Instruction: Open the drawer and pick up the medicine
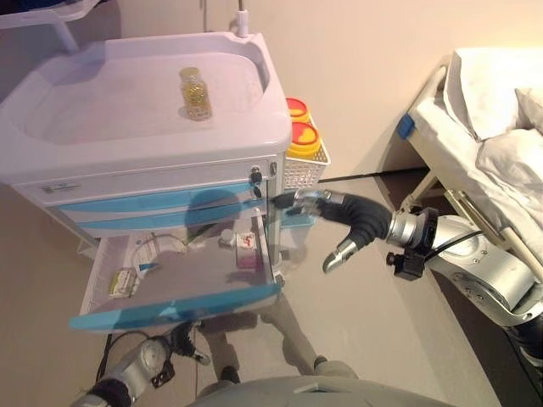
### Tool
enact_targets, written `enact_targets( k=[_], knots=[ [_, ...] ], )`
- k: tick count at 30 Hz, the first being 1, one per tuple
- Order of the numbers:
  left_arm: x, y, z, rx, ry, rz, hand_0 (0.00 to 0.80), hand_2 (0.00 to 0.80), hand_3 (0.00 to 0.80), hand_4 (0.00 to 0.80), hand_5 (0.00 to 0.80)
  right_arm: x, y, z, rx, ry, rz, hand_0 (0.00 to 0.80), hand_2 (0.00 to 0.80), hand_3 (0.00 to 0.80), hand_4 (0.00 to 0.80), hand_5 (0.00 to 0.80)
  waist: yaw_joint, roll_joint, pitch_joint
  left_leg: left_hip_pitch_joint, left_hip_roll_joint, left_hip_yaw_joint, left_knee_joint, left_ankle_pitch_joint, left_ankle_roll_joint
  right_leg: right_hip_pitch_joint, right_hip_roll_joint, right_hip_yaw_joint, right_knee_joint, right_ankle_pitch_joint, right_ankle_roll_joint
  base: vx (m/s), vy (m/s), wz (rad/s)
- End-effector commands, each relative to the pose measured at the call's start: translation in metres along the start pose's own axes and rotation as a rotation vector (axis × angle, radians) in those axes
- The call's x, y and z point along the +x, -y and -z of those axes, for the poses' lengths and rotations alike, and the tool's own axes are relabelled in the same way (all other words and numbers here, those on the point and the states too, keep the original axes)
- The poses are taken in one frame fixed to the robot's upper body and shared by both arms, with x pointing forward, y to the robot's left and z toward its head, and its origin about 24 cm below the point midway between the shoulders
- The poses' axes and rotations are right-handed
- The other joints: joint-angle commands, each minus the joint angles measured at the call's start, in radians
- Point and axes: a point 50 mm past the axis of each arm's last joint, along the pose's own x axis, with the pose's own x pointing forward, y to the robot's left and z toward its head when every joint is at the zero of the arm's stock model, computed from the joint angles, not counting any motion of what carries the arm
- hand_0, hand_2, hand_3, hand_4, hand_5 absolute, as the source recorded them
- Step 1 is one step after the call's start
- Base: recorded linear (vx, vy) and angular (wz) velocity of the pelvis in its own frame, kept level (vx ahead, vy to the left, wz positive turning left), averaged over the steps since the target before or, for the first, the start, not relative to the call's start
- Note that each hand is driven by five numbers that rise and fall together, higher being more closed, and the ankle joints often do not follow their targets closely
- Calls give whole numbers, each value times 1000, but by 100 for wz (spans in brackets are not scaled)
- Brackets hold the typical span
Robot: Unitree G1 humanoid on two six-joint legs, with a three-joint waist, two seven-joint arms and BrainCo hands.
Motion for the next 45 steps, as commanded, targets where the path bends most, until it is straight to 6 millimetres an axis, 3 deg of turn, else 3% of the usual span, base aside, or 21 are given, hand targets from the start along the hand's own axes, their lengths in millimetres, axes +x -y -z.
enact_targets(
  k=[1, 2, 6, 10, 11, 15, 19, 23, 30, 33, 35, 38, 42, 45],
  knots=[
    [0, -52, -14, 56, 73, -172, 0, 0, 0, 0, 0, 9, -22, 2, 145, 60, -219, 0, 0, 0, 0, 0, 0, 10, 53, -27, 12, -7, 218, -192, 36, -118, -42, 4, 84, 94, 39, -44, 48, -30],
    [2, -56, -16, 21, 77, -186, 0, 0, 0, 0, 0, 13, -30, 14, 282, 47, -253, 0, 0, 0, 0, 0, -10, 13, 62, -34, 12, 1, 231, -196, 35, -127, -43, 14, 86, 95, 39, -35, 53, -32],
    [5, -70, -18, -131, 105, -260, 0, 0, 0, 0, 0, 16, -46, 60, 499, -26, -233, 0, 0, 0, 0, 0, -38, 26, 116, -73, 10, 23, 264, -198, 30, -177, -47, 41, 104, 99, 38, -121, 114, -27],
    [1, -97, -19, -287, 145, -365, 0, 0, 0, 0, 0, -2, -47, 98, 593, -87, -133, 0, 0, 0, 0, 0, -73, 33, 190, -121, 7, 57, 304, -203, 27, -237, -49, 69, 117, 112, 34, -162, 145, -27],
    [-4, -112, -18, -340, 174, -404, 0, 0, 0, 0, 0, -14, -44, 106, 602, -90, -76, 0, 0, 0, 0, 0, -92, 32, 226, -146, 8, 68, 332, -210, 26, -261, -47, 81, 121, 118, 32, -158, 156, -30],
    [-21, -149, -4, -419, 167, -534, 0, 0, 0, 0, 0, -35, -39, 110, 596, -53, -38, 0, 0, 0, 0, 0, -127, 15, 302, -224, 21, 95, 401, -220, 26, -341, -35, 114, 136, 142, 22, -151, 103, -25],
    [-53, -197, 21, -496, 115, -719, 0, 0, 0, 0, 0, -49, -42, 111, 607, -1, -73, 0, 0, 0, 0, 0, -157, -5, 371, -313, 27, 102, 480, -238, 30, -417, -18, 139, 155, 161, 11, -100, 64, -18],
    [-87, -235, 40, -540, 78, -846, 0, 0, 0, 0, 0, -51, -54, 121, 625, 1, -69, 0, 0, 0, 0, 0, -160, -4, 373, -393, 33, 88, 523, -272, 26, -485, -9, 134, 168, 149, 13, 16, 46, -16],
    [-136, -271, 63, -612, 11, -1038, 0, 0, 0, 0, 0, -50, -63, 130, 622, -1, -11, 0, 0, 0, 0, 0, -149, -10, 373, -480, 26, 75, 542, -273, 34, -565, -3, 140, 172, 166, 18, -22, 3, -3],
    [-169, -286, 80, -700, -26, -1184, 0, 0, 0, 0, 0, -41, -68, 132, 619, 9, -4, 0, 0, 0, 0, 0, -133, -18, 373, -504, 29, 63, 549, -276, 40, -579, -4, 122, 175, 169, 23, -41, -68, 9],
    [-178, -289, 83, -722, -30, -1223, 0, 0, 0, 0, 0, -39, -70, 131, 625, 11, 2, 0, 0, 0, 0, 0, -127, -21, 373, -506, 30, 59, 549, -279, 43, -577, -6, 114, 175, 167, 27, -17, -52, 8],
    [-206, -300, 91, -764, -58, -1312, 0, 0, 0, 0, 0, -31, -70, 131, 631, 20, 26, 0, 0, 0, 0, 0, -105, -27, 373, -509, 35, 52, 547, -280, 49, -571, -15, 84, 172, 175, 32, -19, -110, 7],
    [-220, -311, 86, -763, 1, -1334, 0, 0, 0, 0, 0, -19, -69, 126, 635, 68, 25, 0, 0, 0, 0, 0, -78, -46, 373, -516, 37, 31, 559, -292, 56, -557, -17, 58, 168, 185, 35, -30, -159, 16],
    [-211, -316, 72, -698, 60, -1218, 0, 0, 0, 0, 0, -13, -61, 124, 627, 81, 114, 0, 0, 0, 0, 0, -56, -57, 373, -510, 39, 10, 561, -299, 61, -539, -20, 36, 171, 189, 38, -23, -148, 8]
  ],
)
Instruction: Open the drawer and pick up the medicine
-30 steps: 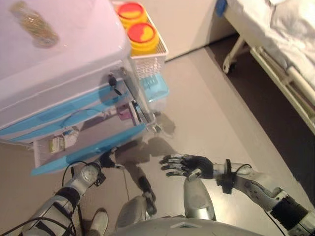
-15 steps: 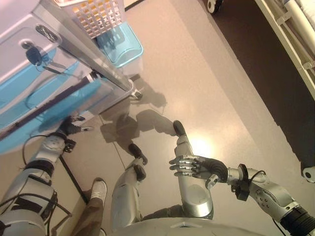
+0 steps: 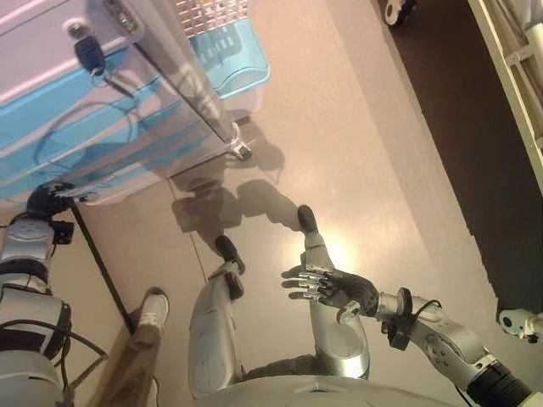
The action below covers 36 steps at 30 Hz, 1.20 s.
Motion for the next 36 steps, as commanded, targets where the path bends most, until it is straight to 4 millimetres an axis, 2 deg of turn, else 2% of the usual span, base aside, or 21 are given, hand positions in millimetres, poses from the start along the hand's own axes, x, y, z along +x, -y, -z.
enact_targets(
  k=[1, 5, 8, 9, 10, 12, 13, 15, 19, 23, 29, 36],
  knots=[
    [-9, -77, -42, -20, 156, -111, 0, 0, 0, 0, 0, 19, -8, -11, 3, 141, 50, 0, 0, 0, 0, 0, 19, -70, -31, 30, -50, -6, 146, -187, 67, -7, -68, -23, -43, 112, 46, -25, -134, 21],
    [-5, -39, -41, -53, 170, 121, 0, 0, 0, 0, 0, 15, 11, -15, -72, 132, 200, 0, 0, 0, 0, 0, 36, -70, -31, 62, -52, -18, 124, -182, 72, 30, -70, -38, -46, 108, 42, -25, -97, 16],
    [-6, 14, -34, -105, 168, 367, 0, 0, 0, 0, 0, 11, 27, -11, -111, 78, 296, 0, 0, 0, 0, 0, 55, -68, -31, 115, -57, -32, 82, -168, 73, 85, -69, -49, -56, 95, 40, -27, -132, 4],
    [-8, 35, -32, -110, 166, 436, 0, 0, 0, 0, 0, 10, 32, -12, -128, 63, 322, 0, 0, 0, 0, 0, 58, -76, -31, 119, -65, -26, 54, -125, 77, 86, -75, -50, -68, 117, 33, -77, -162, 6],
    [-13, 56, -26, -113, 161, 531, 0, 0, 0, 0, 0, 7, 37, -9, -142, 28, 369, 0, 0, 0, 0, 0, 65, -72, -31, 138, -67, -33, 35, -116, 75, 105, -74, -54, -72, 112, 32, -67, -157, 11],
    [-27, 103, -9, -141, 129, 679, 0, 0, 0, 0, 0, -1, 50, -4, -160, -19, 480, 0, 0, 0, 0, 0, 82, -63, -31, 185, -74, -51, -13, -93, 68, 150, -71, -62, -86, 102, 30, 18, -92, 19],
    [-34, 119, -2, -136, 120, 737, 0, 0, 0, 0, 0, -4, 54, -1, -145, -38, 505, 0, 0, 0, 0, 0, 88, -59, -31, 204, -77, -57, -34, -83, 65, 168, -71, -67, -92, 99, 28, 9, -70, 20],
    [-57, 160, 18, -151, 83, 892, 0, 0, 0, 0, 0, -13, 65, 6, -147, -91, 600, 0, 0, 0, 0, 0, 103, -50, -33, 260, -79, -72, -90, -55, 53, 223, -66, -83, -114, 91, 18, 23, -72, 21],
    [-112, 222, 63, -235, -69, 1106, 0, 0, 0, 0, 0, -26, 72, 36, -39, -188, 704, 0, 0, 0, 0, 0, 124, -31, -104, 333, -84, -99, -200, -3, 29, 297, -53, -109, -168, 78, -4, 88, -64, 19],
    [-150, 251, 93, -308, -216, 1204, 0, 0, 0, 0, 0, -24, 73, 69, 64, -298, 751, 0, 0, 0, 0, 0, 145, -15, -175, 378, -72, -125, -266, 33, 14, 345, -36, -142, -190, 62, -22, 74, -98, 21],
    [-188, 272, 128, -474, -413, 1261, 0, 0, 0, 0, 0, -17, 63, 109, 250, -342, 718, 0, 0, 0, 0, 0, 184, 4, -280, 430, -60, -162, -320, 59, -1, 418, -23, -191, -212, 36, -39, 87, -63, 22],
    [-205, 275, 146, -603, -494, 1227, 0, 0, 0, 0, 0, -6, 47, 128, 405, -270, 650, 0, 0, 0, 0, 0, 215, 11, -371, 472, -59, -196, -375, 75, -10, 483, -18, -228, -230, 12, -39, 53, -21, 12]
  ],
)
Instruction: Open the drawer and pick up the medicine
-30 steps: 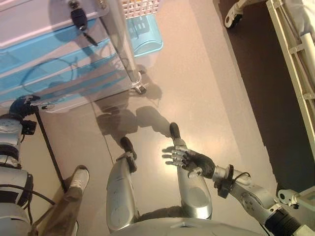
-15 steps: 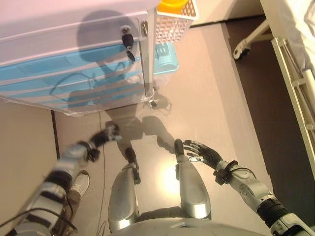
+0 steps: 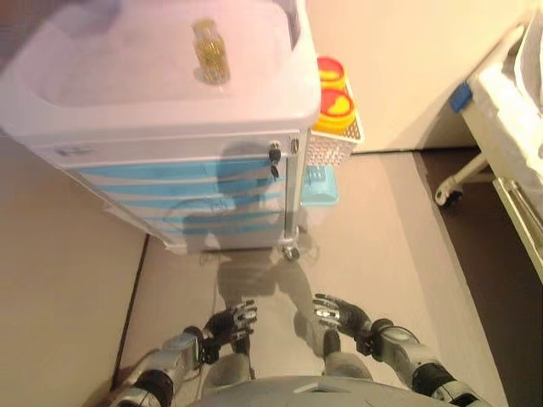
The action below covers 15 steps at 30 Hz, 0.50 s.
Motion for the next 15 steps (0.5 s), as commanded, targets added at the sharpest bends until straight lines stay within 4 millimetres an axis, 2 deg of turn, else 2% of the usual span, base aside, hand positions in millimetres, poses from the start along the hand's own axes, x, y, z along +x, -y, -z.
enact_targets(
  k=[1, 10, 15],
  knots=[
    [-2, -5, -9, -52, 57, 22, 0, 0, 0, 0, 0, 5, -12, -1, 67, 69, -89, 0, 0, 0, 0, 0, 34, -43, -15, -18, -8, -23, 83, -75, 22, -92, -6, 4, 137, -10, -26, -5, -5, 10],
    [1, 0, 16, -170, 34, 43, 0, 0, 0, 0, 0, 7, -13, 23, 149, 24, -89, 0, 0, 0, 0, 0, 51, -46, -71, 22, -21, -23, 55, -87, 30, -37, -10, -14, 96, -7, -18, -6, 1, 5],
    [4, 3, 19, -165, 32, 44, 0, 0, 0, 0, 0, 8, -15, 34, 208, 11, -91, 0, 0, 0, 0, 0, 53, -42, -83, 40, -24, -21, 14, -71, 29, -19, -6, -26, 69, 3, -13, 0, 0, 0]
  ],
)
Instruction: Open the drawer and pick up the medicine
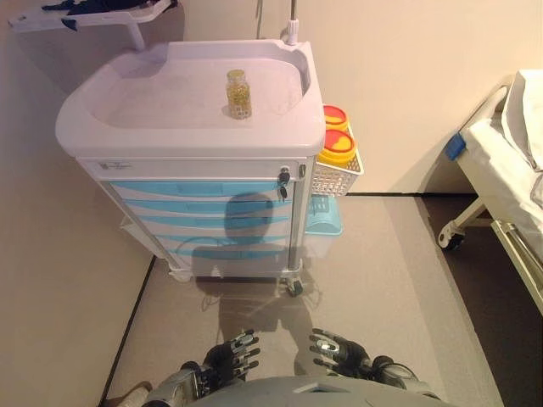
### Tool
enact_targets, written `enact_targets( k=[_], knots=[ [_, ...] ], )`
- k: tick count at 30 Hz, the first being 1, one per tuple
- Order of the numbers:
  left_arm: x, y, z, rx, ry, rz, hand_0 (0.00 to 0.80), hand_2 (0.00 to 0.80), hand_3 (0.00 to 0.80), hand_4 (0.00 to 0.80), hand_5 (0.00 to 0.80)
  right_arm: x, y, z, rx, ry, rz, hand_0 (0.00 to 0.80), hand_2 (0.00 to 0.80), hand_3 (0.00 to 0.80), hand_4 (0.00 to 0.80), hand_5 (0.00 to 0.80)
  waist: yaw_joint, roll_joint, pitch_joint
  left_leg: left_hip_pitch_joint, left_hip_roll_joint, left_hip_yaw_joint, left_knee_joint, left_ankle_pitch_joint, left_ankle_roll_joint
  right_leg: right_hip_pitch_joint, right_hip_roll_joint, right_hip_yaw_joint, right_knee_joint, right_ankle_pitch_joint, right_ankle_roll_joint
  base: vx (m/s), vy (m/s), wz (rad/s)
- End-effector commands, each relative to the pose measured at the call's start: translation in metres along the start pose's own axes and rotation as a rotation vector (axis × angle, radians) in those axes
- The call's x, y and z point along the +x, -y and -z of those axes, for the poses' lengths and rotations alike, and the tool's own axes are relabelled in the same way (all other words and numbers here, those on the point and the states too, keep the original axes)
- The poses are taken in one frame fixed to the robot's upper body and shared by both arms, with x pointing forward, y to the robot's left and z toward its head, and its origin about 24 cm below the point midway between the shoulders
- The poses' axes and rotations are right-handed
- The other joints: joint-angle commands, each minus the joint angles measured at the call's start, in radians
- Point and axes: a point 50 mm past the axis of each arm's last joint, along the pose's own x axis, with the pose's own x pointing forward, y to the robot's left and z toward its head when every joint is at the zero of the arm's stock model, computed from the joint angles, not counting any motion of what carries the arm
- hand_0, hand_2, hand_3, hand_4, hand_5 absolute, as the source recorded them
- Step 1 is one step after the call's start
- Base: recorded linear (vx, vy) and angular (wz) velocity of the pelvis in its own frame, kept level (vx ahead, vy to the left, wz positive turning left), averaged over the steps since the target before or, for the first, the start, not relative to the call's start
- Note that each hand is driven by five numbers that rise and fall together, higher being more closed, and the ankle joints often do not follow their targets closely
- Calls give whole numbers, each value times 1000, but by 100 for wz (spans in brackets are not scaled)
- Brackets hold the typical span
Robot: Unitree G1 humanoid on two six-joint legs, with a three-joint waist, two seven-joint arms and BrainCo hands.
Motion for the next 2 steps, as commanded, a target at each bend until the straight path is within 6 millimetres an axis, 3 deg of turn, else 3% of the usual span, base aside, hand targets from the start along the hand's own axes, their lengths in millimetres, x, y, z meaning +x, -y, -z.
enact_targets(
  k=[1, 2],
  knots=[
    [8, 4, -19, 19, 68, 35, 0, 0, 0, 0, 0, 11, -13, -18, 26, 92, -76, 0, 0, 0, 0, 0, 28, -28, 22, 24, -26, 5, 26, -82, 28, -44, -10, -3, 68, 6, -8, 0, 0, 0],
    [8, 4, -20, 29, 75, 35, 0, 0, 0, 0, 0, 11, -13, -17, 25, 90, -74, 0, 0, 0, 0, 0, 27, -28, 20, 26, -28, 8, 26, -85, 29, -43, -10, 0, 67, 6, -7, 0, 0, 0]
  ],
)
